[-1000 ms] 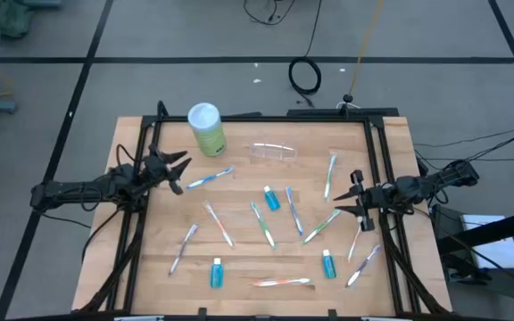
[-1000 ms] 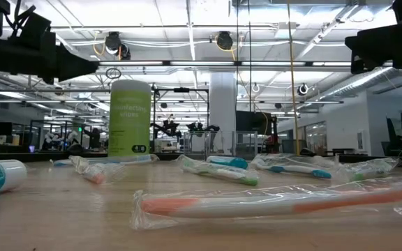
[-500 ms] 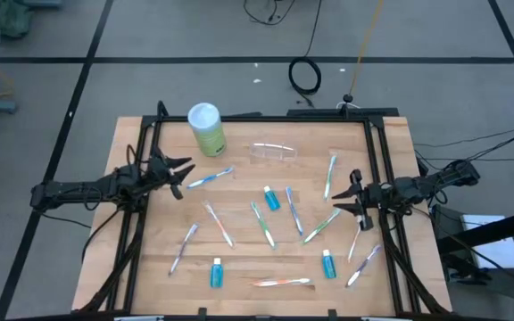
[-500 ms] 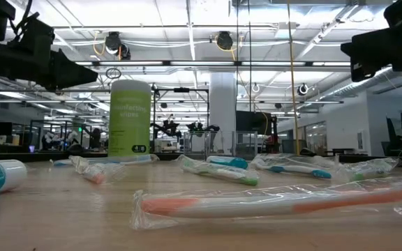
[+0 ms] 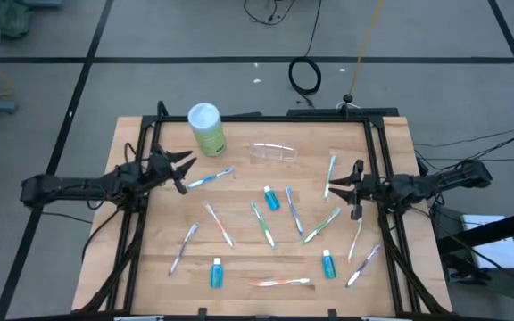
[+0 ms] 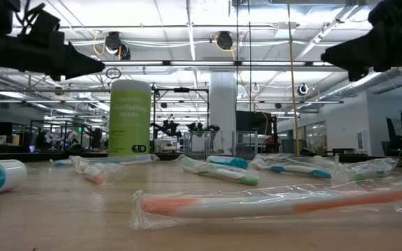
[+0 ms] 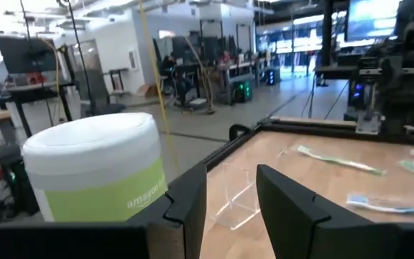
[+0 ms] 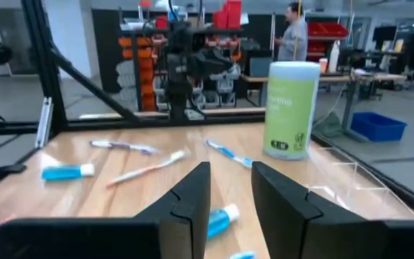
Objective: Pick & Place toothbrushing station
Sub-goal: Put the left blue toothbrush into the transparent organizer
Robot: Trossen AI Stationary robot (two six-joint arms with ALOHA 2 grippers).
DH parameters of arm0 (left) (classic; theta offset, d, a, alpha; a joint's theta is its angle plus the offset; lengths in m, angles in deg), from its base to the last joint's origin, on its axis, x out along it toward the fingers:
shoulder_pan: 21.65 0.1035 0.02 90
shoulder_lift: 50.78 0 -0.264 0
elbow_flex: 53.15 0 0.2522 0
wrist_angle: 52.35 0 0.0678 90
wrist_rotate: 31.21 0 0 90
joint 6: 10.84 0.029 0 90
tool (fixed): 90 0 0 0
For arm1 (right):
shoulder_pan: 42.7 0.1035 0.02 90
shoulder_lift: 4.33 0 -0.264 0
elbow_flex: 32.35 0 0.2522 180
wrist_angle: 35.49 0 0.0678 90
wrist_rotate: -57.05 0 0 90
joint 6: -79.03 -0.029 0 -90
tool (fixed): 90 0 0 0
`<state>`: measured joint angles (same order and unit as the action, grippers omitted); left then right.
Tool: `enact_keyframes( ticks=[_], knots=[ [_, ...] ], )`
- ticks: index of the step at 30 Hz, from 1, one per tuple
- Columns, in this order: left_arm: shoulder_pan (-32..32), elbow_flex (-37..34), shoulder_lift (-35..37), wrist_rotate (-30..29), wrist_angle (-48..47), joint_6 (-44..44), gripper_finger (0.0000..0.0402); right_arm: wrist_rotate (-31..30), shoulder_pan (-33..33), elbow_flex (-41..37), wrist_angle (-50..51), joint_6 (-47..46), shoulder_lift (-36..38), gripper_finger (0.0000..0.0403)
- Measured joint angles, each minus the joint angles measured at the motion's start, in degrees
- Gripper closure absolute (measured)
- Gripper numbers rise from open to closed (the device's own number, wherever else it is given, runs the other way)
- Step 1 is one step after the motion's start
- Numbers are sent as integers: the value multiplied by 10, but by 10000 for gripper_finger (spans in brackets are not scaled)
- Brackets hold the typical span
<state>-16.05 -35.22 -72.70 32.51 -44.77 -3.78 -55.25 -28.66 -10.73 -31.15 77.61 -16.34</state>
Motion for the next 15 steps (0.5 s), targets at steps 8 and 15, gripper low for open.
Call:
enact_keyframes(
  ticks=[8,15],
  knots=[
    [6,90,-213,-22,-32,-29,272,76,-27,6,-72,-67,-135,307],
    [33,169,-376,-49,-127,-58,272,76,-28,8,-108,-120,-213,307]
  ],
)
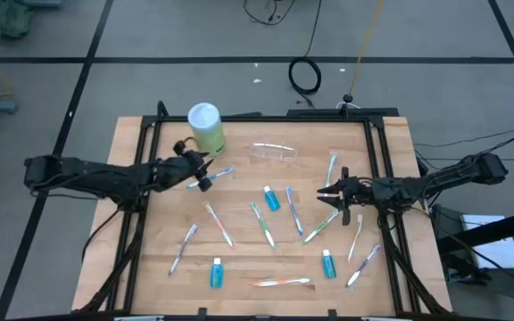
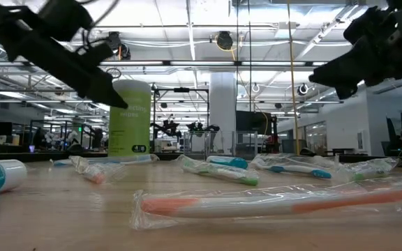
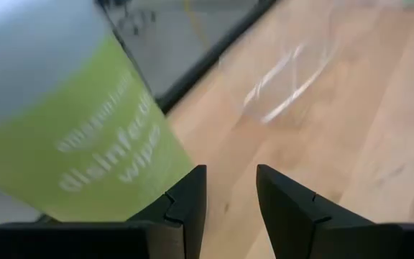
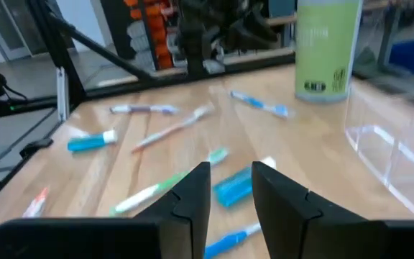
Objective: Pick & Place toothbrushing station
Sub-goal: Put the left blue toothbrush into the transparent organizer
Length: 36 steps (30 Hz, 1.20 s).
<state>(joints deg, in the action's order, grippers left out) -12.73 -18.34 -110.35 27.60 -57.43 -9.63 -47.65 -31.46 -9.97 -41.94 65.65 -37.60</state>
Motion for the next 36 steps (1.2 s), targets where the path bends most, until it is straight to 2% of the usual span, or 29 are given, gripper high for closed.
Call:
enact_keyframes(
  ticks=[4,9,13,20,30,36],
  knots=[
    [17,34,-64,46,-53,-13,272,0,1,0,-1,-48,-23,307],
    [40,47,-110,157,-55,-40,272,0,1,0,-1,-107,-42,307],
    [63,47,-132,177,-55,-51,272,0,1,0,-1,-115,-51,307],
    [90,47,-180,237,-54,-70,272,-1,1,0,-8,-63,-53,307],
    [89,48,-256,238,-11,-100,272,-2,1,1,-59,90,-53,307],
    [90,48,-259,237,-5,-123,272,-2,1,1,-73,173,-52,307]
  ],
)
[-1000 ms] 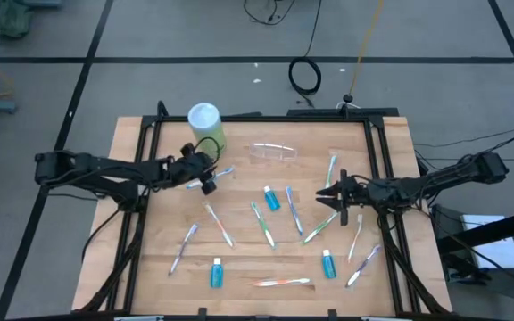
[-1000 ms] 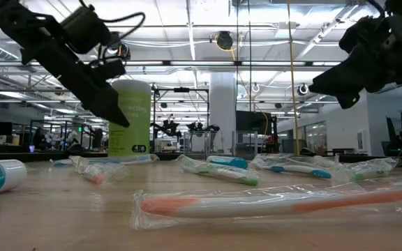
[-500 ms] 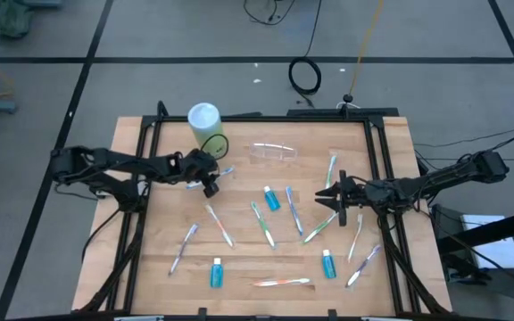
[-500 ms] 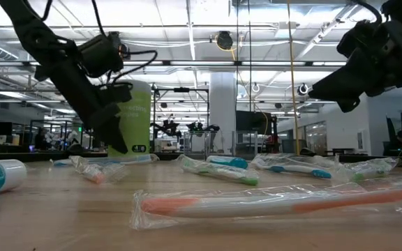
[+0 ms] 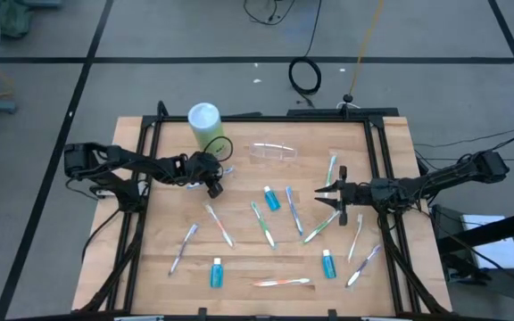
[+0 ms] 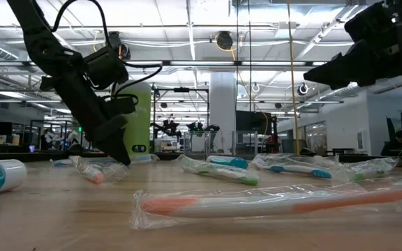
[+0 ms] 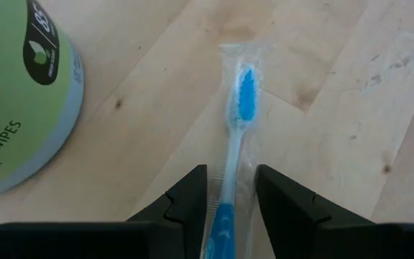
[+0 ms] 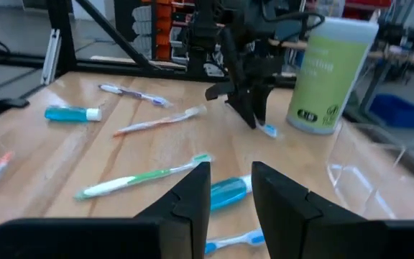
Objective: Pick & Place toothbrushing station
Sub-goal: Put the left blue toothbrush into the transparent organizer
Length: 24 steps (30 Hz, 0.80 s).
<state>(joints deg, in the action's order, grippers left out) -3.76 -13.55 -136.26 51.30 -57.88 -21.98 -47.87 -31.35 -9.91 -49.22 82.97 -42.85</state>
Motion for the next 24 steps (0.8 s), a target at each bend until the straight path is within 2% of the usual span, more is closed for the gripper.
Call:
enact_keyframes(
  ticks=[4,12,18,24],
  knots=[
    [0,-2,0,0,25,0,272,0,0,0,-12,32,0,307],
    [0,-2,1,0,115,0,272,0,0,0,-12,18,0,307],
    [-7,-2,1,17,74,-12,272,0,0,0,-10,-16,0,307],
    [-7,-1,-2,-3,18,-11,272,0,0,0,-10,-35,0,307]
  ],
)
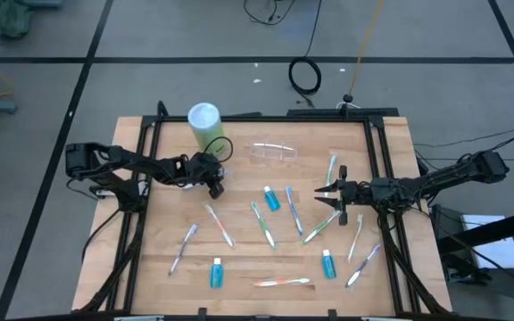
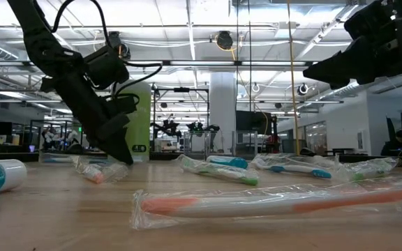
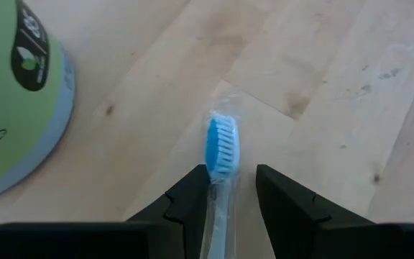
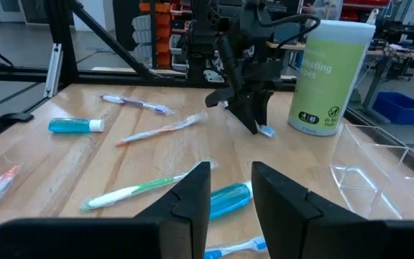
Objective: Pick & Place toothbrushing station
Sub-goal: Put the left blue toothbrush into the transparent organizer
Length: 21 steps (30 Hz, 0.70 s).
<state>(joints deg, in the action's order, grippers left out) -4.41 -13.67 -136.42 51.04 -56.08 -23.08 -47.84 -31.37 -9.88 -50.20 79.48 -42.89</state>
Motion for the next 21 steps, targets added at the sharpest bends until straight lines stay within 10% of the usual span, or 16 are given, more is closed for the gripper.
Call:
enact_keyframes(
  ticks=[21],
  knots=[
    [-5,-1,0,2,103,-92,381,0,0,0,0,-14,0,307]
  ],
)
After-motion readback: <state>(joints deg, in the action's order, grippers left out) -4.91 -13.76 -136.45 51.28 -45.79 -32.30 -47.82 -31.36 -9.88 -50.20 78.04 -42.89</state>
